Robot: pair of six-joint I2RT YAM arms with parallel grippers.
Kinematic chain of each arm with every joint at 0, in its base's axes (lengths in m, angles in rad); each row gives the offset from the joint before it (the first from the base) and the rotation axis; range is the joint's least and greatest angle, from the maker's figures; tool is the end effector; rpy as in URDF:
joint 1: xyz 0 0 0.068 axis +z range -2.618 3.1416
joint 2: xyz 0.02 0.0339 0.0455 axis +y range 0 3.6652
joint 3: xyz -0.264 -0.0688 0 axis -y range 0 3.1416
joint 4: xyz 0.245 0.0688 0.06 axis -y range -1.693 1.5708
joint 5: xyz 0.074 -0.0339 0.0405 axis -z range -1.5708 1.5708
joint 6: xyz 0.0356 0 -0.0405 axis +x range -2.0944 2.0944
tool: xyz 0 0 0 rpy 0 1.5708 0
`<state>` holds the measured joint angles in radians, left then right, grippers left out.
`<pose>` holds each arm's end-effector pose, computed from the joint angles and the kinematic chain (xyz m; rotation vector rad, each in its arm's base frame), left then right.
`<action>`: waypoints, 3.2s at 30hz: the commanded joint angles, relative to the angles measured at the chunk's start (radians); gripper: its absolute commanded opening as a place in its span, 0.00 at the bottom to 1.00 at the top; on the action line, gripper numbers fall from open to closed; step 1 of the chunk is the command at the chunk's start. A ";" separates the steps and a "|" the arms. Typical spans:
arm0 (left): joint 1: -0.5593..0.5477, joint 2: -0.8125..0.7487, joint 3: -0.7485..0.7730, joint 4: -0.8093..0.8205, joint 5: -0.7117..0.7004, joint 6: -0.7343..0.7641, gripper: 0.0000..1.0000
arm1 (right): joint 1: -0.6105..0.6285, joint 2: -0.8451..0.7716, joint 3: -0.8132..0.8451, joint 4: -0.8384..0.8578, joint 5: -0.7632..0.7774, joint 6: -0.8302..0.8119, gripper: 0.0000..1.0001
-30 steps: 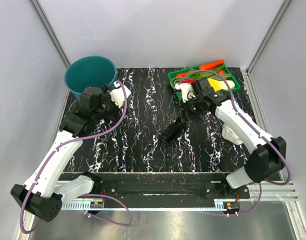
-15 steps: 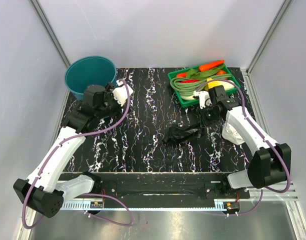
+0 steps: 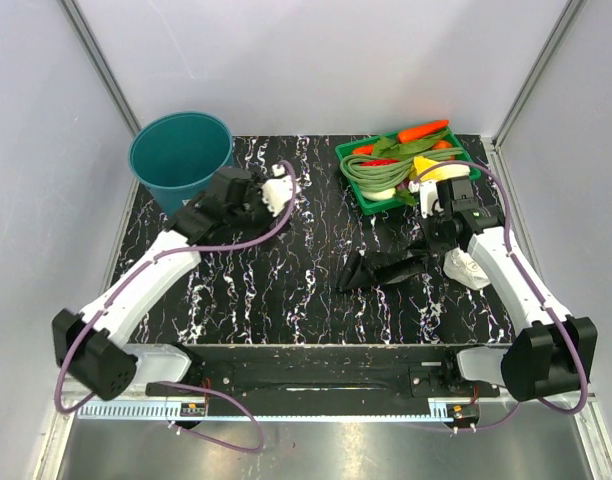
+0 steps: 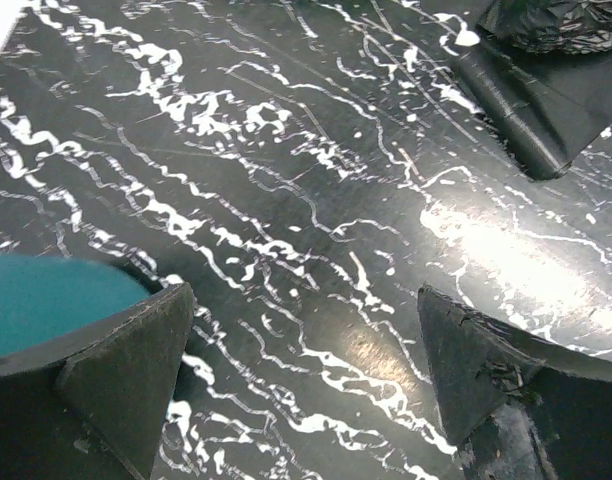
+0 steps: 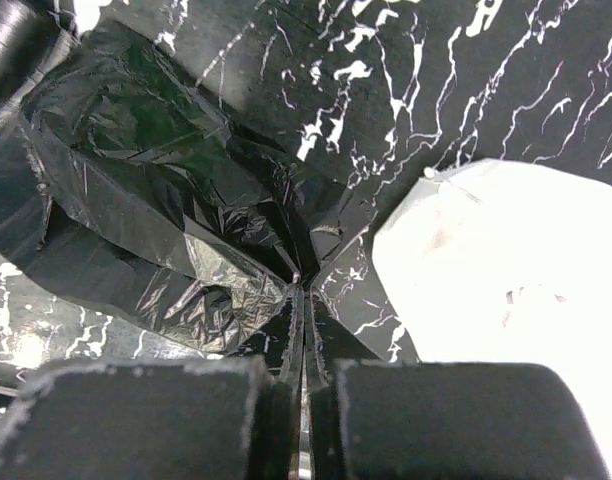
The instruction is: Put the trash bags into the trash bin
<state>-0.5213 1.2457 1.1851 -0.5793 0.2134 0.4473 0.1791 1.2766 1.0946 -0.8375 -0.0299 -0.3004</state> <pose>0.2314 -0.1416 0.3438 1.1313 1.8957 -0.2769 0.2484 0.0461 0.2875 -0.6256 2.5129 -0.0058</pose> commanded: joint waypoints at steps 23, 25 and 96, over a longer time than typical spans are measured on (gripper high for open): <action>-0.203 0.479 0.321 0.157 -0.011 -0.055 0.99 | -0.061 0.087 0.398 -0.140 -0.094 -0.011 0.00; -0.203 0.465 0.305 0.157 -0.031 -0.050 0.99 | -0.058 0.116 0.451 -0.159 -0.165 0.007 0.00; -0.098 0.583 0.082 0.257 0.103 0.140 0.99 | 0.231 0.493 0.171 0.087 -0.383 0.230 0.58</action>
<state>-0.6254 1.8286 1.3022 -0.4431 0.3103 0.5606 0.4362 1.7241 1.2736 -0.7914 -0.3397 -0.1043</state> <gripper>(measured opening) 0.988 0.579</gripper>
